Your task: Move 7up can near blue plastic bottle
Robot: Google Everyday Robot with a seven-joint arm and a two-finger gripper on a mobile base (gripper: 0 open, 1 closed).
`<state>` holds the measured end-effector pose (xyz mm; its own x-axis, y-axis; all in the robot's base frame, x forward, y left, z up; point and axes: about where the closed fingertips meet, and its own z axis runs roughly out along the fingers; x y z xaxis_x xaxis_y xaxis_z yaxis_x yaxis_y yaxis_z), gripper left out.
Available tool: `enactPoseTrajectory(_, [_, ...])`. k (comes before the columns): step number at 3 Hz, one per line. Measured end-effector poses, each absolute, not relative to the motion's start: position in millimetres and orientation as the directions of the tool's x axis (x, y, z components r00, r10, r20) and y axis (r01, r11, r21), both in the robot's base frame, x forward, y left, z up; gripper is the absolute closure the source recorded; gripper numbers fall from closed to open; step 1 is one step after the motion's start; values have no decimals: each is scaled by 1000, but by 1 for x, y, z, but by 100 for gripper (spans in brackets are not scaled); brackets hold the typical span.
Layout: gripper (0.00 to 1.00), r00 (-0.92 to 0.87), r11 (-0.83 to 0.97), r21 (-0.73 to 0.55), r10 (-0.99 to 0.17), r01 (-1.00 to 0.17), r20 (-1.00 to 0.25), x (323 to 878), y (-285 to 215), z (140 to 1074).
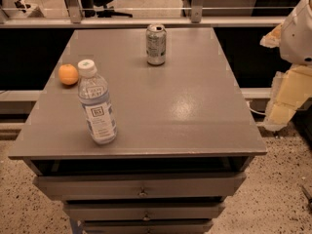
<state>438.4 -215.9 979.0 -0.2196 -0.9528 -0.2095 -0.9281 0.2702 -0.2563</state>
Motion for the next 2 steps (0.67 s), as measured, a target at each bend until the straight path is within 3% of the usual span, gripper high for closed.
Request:
enactPoseTrajectory(1, [0, -220, 270, -256, -953, -928, -210, 438, -216, 979])
enactPoseTrajectory(2, [0, -222, 303, -259, -928, -917, -299, 469, -210, 970])
